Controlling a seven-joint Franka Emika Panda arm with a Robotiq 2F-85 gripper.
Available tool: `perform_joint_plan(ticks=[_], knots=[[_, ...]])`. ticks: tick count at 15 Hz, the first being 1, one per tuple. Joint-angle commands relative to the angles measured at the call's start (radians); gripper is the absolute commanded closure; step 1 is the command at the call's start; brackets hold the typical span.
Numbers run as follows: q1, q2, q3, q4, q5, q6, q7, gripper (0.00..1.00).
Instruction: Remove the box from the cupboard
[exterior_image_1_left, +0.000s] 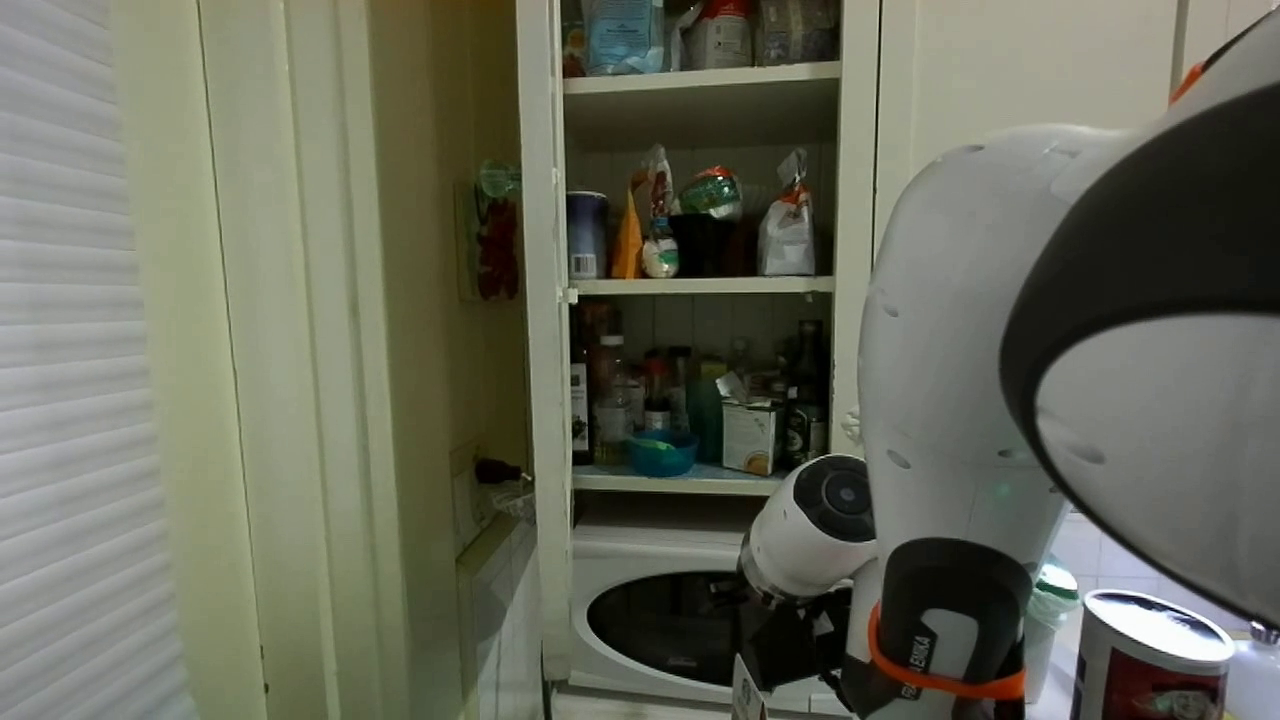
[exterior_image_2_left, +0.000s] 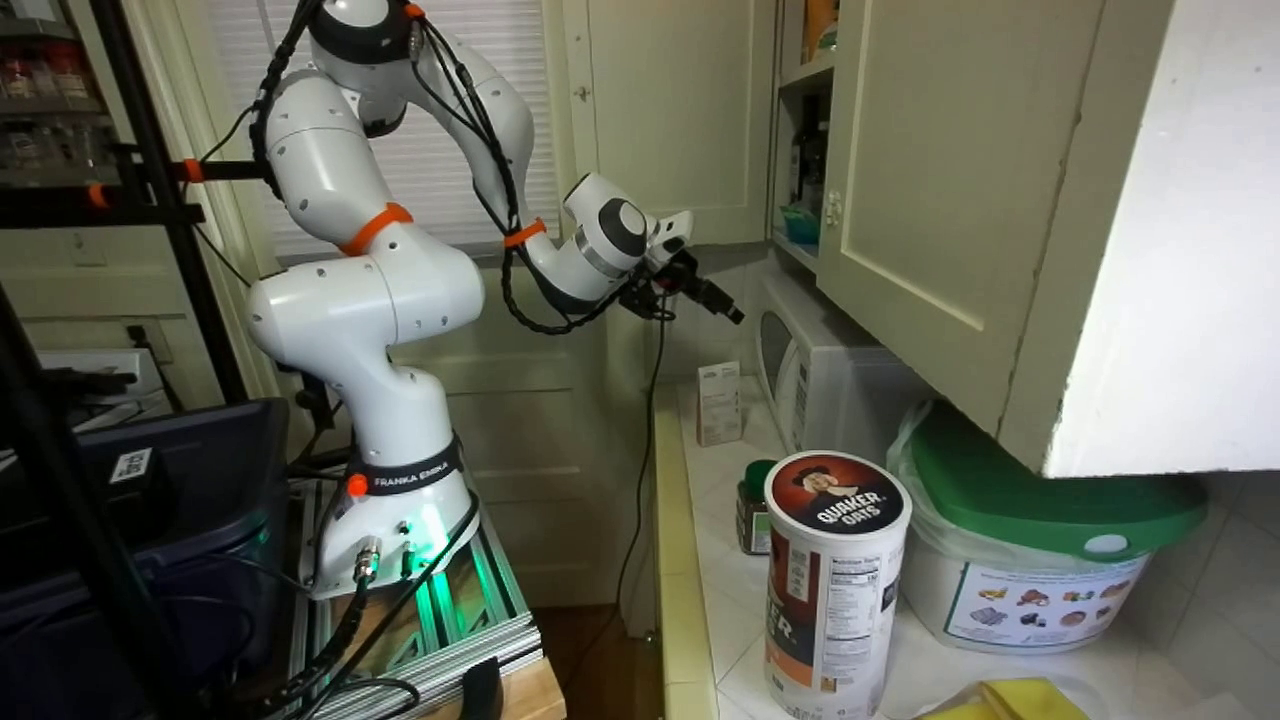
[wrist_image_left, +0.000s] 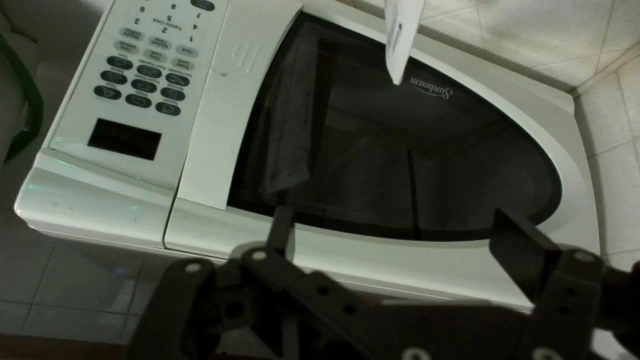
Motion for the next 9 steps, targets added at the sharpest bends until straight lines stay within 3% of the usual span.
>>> perform_joint_plan(ticks=[1, 9], knots=[[0.000, 0.000, -0.002, 0.001, 0.000, 0.000, -0.001, 0.00], [0.000, 0.000, -0.009, 0.009, 0.000, 0.000, -0.006, 0.00]])
